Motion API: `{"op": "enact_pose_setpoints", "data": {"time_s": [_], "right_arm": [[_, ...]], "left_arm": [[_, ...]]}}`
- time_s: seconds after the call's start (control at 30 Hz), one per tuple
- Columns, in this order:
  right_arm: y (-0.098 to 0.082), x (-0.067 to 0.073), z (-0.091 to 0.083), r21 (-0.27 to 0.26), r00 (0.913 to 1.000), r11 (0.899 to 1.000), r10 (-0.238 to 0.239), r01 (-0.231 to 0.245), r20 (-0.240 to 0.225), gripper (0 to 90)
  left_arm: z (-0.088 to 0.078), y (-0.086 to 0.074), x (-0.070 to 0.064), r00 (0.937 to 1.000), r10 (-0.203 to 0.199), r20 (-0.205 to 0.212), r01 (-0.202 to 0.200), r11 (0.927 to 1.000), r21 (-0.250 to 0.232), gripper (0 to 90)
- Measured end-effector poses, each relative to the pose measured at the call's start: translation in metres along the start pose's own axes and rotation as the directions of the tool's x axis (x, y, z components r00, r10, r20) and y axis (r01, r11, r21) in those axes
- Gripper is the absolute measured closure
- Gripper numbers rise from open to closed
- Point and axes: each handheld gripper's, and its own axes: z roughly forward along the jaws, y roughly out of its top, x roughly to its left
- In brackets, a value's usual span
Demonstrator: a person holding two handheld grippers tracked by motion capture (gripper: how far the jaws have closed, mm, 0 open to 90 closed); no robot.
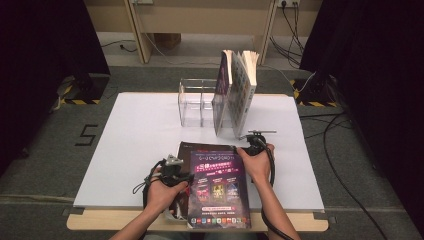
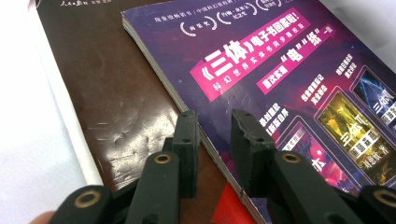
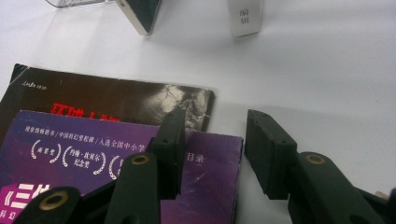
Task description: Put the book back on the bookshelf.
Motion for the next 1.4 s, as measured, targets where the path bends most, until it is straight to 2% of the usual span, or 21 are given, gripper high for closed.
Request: {"op": "enact_pose_setpoints", "data": {"time_s": [0.13,0.17,0.4,0.5,0.67,0.77,0.8,0.93,1.0,1.2,1.33,1.4], "right_arm": [[0.0007,0.0004,0.0008,0.0,0.9999,1.0,0.013,-0.013,-0.006,58.5],[0.0011,-0.0006,0.0013,-0.003,1.0,1.0,0.0,0.0,-0.008,58.4],[0.0004,-0.0021,0.0016,-0.004,0.9998,1.0,0.003,-0.003,-0.02,59.2],[-0.0003,-0.0015,0.001,0.001,0.9993,1.0,0.025,-0.025,-0.027,59.6],[-0.0011,-0.0028,-0.0003,0.003,0.9992,1.0,0.022,-0.022,-0.034,59.2],[-0.0023,-0.0034,-0.0021,0.014,0.9979,0.999,0.044,-0.043,-0.047,59.0],[-0.0027,-0.0047,-0.0017,0.007,0.9985,1.0,0.026,-0.025,-0.048,58.9],[-0.0021,-0.0036,-0.0024,0.02,0.9979,0.999,0.044,-0.043,-0.047,58.9],[-0.002,-0.005,-0.002,0.015,0.9982,0.999,0.034,-0.033,-0.051,59.0],[-0.0027,-0.0053,-0.0045,0.028,0.998,0.999,0.042,-0.04,-0.047,59.2],[-0.0039,-0.0069,-0.0058,0.031,0.9958,0.997,0.073,-0.071,-0.055,59.4],[-0.0038,-0.0076,-0.0057,0.033,0.9957,0.997,0.071,-0.07,-0.059,59.1]], "left_arm": [[0.0004,0.0002,0.0,1.0,0.007,0.0,-0.007,1.0,0.007,72.3],[0.0007,0.0004,0.0,1.0,0.006,-0.001,-0.006,0.9999,0.009,72.5],[0.0015,0.0012,-0.0009,0.9999,0.013,-0.008,-0.013,0.9998,0.015,72.5],[0.0016,0.0015,-0.0031,0.9997,0.02,-0.015,-0.02,0.9996,0.018,73.4],[0.0016,0.003,-0.009,0.9972,0.058,-0.047,-0.057,0.9979,0.032,75.0],[0.0017,0.0032,-0.0087,0.9974,0.054,-0.046,-0.053,0.9981,0.033,75.1],[0.0017,0.0032,-0.0081,0.9977,0.052,-0.044,-0.051,0.9982,0.033,75.2],[0.0017,0.0031,-0.0074,0.9982,0.044,-0.04,-0.043,0.9986,0.032,75.2],[0.0016,0.0029,-0.0077,0.998,0.047,-0.043,-0.046,0.9985,0.031,75.3],[0.0018,0.003,-0.0086,0.9979,0.046,-0.045,-0.044,0.9985,0.032,76.0],[0.002,0.0035,-0.0094,0.9977,0.047,-0.049,-0.045,0.9984,0.034,76.2],[0.002,0.0036,-0.0092,0.9979,0.044,-0.048,-0.042,0.9985,0.034,76.2]]}}
